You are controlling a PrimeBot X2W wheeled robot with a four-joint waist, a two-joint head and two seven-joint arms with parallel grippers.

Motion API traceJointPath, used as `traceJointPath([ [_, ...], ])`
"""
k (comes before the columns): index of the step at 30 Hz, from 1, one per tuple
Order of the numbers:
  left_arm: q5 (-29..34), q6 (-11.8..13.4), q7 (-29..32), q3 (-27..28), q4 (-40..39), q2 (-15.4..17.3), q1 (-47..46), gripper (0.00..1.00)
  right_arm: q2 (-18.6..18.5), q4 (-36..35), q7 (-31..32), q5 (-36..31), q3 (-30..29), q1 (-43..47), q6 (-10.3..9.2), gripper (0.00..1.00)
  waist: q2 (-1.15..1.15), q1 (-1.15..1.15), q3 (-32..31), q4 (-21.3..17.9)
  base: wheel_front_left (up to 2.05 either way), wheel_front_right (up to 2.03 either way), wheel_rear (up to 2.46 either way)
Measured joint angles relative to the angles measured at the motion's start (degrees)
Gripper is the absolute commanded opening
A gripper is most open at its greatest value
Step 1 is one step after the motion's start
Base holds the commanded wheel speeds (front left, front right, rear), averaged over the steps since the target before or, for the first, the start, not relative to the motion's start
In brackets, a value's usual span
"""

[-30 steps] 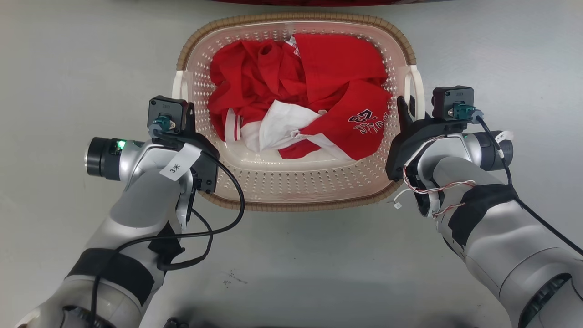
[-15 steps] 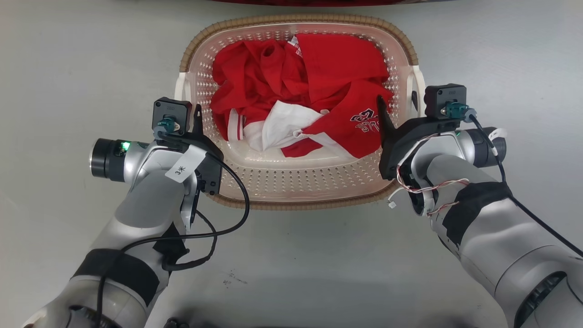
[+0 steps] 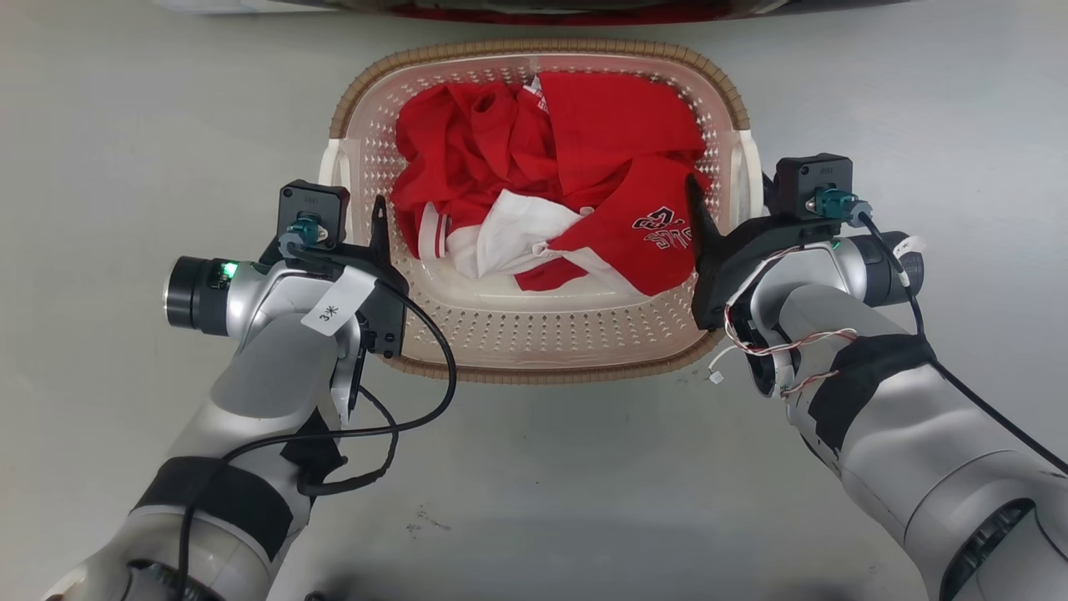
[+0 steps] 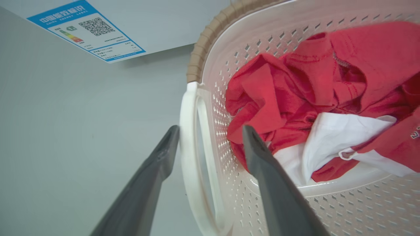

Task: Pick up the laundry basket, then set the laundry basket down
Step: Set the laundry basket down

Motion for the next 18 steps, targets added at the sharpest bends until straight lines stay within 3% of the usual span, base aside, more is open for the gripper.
traceJointPath([
  [18, -0.8, 0.0, -0.7, 3.1, -0.3, -0.1, 1.0, 1.00, 0.1, -0.3, -0.6, -0.4, -1.5, 0.9, 0.00, 1.00, 0.00, 0.00, -7.0, -1.6, 0.00, 0.00, 0.00],
])
